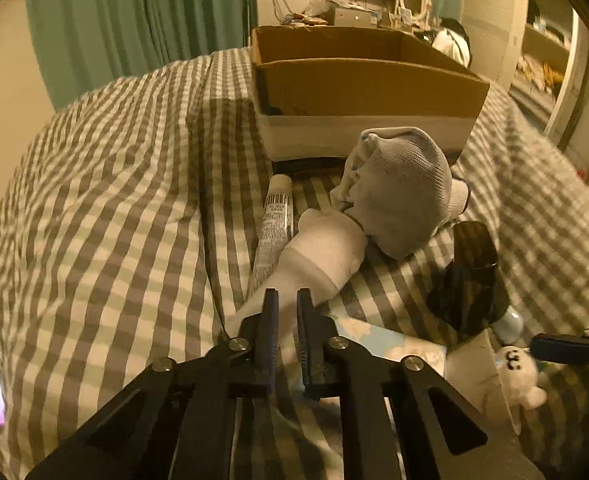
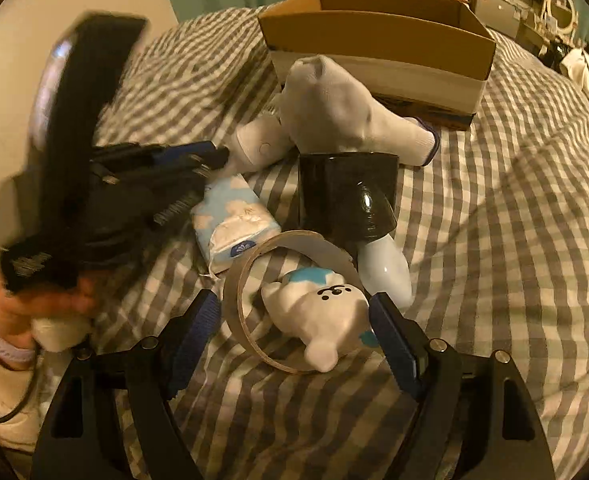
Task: Organize objects
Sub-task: 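Grasp the white hair dryer with the left tool while the right tool grasps the clear tape roll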
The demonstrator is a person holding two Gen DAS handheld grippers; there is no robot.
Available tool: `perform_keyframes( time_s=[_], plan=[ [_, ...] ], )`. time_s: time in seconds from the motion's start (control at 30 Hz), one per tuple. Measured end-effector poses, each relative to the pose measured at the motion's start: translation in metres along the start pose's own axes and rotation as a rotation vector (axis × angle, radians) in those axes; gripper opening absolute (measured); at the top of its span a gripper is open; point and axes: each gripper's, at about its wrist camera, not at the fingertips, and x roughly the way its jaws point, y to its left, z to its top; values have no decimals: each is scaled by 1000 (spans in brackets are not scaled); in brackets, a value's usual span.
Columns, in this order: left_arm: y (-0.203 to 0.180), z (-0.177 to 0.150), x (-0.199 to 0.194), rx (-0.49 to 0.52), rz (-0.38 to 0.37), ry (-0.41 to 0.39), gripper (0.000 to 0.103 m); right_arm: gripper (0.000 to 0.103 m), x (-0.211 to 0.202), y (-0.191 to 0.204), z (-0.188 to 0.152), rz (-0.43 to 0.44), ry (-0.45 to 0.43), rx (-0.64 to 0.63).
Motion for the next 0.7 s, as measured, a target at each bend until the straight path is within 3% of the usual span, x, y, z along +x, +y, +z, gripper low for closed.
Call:
perform_keyframes(
  time_s=[0.23, 0.33, 0.4, 0.43, 0.47, 0.57, 0.63, 0.7],
  plan=[
    [8, -1, 1, -28, 7, 13, 3, 73, -19, 14, 0, -6, -56, -14],
    [10, 0, 0, -20, 1, 12, 4, 64, -12, 24, -2, 17, -35, -47],
    [9, 1, 1, -14, 3, 15, 6, 48, -5, 29, -3, 5, -23, -69],
    [10, 1, 2, -13, 11, 18, 9, 36, -3, 31, -2, 10, -22, -75],
    [11, 2, 3, -11, 18, 20, 11, 12, 2, 30, 0, 40, 4, -62],
    [15, 4, 4, -21, 34, 20, 34, 10, 10, 30, -4, 64, 26, -64],
    [16, 8, 10, -15, 30, 35, 57, 10, 11, 28, -3, 73, 23, -62],
    [16, 11, 15, -3, 24, 50, 62, 9, 8, 24, -2, 87, 6, -49]
  ],
)
